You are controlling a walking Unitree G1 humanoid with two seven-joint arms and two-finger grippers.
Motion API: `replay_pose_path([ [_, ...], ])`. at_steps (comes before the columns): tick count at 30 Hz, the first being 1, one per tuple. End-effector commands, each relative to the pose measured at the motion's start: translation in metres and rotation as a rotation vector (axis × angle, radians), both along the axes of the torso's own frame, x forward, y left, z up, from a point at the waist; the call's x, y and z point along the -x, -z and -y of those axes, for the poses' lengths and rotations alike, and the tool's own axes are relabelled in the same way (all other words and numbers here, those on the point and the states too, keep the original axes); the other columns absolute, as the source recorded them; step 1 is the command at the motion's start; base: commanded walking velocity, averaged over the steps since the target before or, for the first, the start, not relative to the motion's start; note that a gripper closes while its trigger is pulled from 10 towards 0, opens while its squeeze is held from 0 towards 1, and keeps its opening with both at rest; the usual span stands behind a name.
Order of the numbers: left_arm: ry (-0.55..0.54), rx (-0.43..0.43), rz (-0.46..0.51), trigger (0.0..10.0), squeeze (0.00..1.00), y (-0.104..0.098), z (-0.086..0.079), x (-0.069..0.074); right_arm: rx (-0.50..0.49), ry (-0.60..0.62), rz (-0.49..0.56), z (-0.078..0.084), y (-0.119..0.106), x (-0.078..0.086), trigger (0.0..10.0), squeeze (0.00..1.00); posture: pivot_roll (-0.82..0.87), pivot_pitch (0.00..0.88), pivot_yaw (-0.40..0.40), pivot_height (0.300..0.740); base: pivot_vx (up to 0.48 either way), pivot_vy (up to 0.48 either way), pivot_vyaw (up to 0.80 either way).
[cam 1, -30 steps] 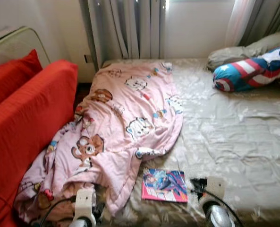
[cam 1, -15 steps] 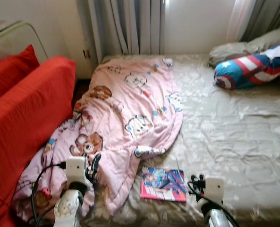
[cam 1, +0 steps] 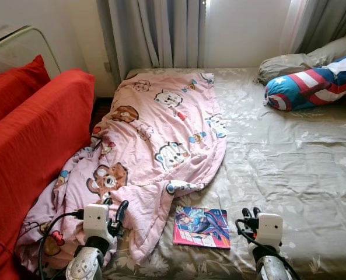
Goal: Clean up the room
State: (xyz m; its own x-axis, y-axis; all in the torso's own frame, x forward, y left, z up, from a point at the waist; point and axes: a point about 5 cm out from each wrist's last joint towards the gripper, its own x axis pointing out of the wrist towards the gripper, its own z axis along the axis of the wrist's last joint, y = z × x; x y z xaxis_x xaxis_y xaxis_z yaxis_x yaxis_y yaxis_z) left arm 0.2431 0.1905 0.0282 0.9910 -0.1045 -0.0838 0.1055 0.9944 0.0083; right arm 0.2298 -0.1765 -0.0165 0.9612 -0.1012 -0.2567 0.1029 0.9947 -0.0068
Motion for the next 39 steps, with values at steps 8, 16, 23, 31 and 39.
replay_pose_path([
  [8,-0.002,0.015,-0.033,10.0,0.00,0.0019,0.0004,0.0036,0.023,0.016,-0.002,0.0028,-0.0006,0.0016,10.0,0.00,-0.03,0.000,-0.005,0.710,0.000,0.000,0.00],
  [16,0.010,0.015,-0.043,10.0,0.00,0.0016,0.0047,0.0064,0.016,0.025,-0.033,0.0011,0.0018,0.0003,10.0,0.00,-0.03,0.000,-0.003,0.710,0.000,0.000,0.00],
  [23,0.014,0.015,-0.037,10.0,0.00,-0.0005,0.0057,0.0031,0.002,0.017,-0.004,-0.0022,-0.0009,-0.0008,10.0,0.00,-0.02,0.000,-0.002,0.690,0.000,0.000,0.00],
  [31,0.021,0.011,-0.043,10.0,0.00,-0.0010,0.0074,0.0025,0.010,0.020,-0.016,-0.0016,-0.0004,-0.0019,10.0,0.00,-0.02,0.002,-0.003,0.690,0.000,0.000,0.00],
  [39,0.025,0.008,-0.052,10.0,0.00,0.0010,0.0087,0.0039,-0.013,0.016,-0.015,-0.0047,-0.0001,-0.0033,10.0,0.00,-0.02,0.002,-0.003,0.665,0.000,0.000,0.00],
])
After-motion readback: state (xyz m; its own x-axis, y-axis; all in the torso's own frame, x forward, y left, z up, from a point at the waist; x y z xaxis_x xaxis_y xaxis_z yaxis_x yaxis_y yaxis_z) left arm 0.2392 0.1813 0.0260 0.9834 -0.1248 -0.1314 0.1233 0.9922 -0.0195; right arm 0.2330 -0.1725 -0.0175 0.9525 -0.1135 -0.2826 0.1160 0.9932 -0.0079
